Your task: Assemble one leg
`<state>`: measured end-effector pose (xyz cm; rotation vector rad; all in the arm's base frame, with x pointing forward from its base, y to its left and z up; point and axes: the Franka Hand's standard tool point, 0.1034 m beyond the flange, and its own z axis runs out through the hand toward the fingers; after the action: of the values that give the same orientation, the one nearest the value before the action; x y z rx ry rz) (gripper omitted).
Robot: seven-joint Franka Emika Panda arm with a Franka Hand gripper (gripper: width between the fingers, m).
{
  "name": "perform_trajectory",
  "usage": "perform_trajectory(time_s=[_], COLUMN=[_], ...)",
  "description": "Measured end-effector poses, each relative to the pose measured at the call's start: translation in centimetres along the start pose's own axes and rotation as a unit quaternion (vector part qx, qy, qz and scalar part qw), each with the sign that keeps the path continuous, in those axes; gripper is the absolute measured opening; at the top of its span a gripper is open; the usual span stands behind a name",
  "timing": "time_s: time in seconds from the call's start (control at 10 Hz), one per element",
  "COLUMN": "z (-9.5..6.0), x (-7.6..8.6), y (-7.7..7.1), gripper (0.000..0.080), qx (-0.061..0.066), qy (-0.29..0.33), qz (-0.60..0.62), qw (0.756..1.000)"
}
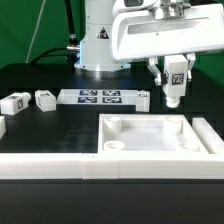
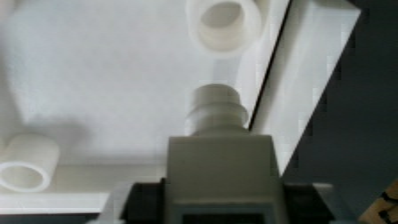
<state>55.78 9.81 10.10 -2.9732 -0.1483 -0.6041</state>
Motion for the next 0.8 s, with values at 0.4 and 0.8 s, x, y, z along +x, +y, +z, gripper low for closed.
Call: perform_trajectory(time_s=[0.4,0.8], z=[1.2,1.8], x=[2.5,3.2], y=[0.6,1.1], gripper=[0.029,0.029], qx=[0.002,0.002], qy=[0.006,0.006], qz=[-0.012,-0.017], qw=[1.0,1.0])
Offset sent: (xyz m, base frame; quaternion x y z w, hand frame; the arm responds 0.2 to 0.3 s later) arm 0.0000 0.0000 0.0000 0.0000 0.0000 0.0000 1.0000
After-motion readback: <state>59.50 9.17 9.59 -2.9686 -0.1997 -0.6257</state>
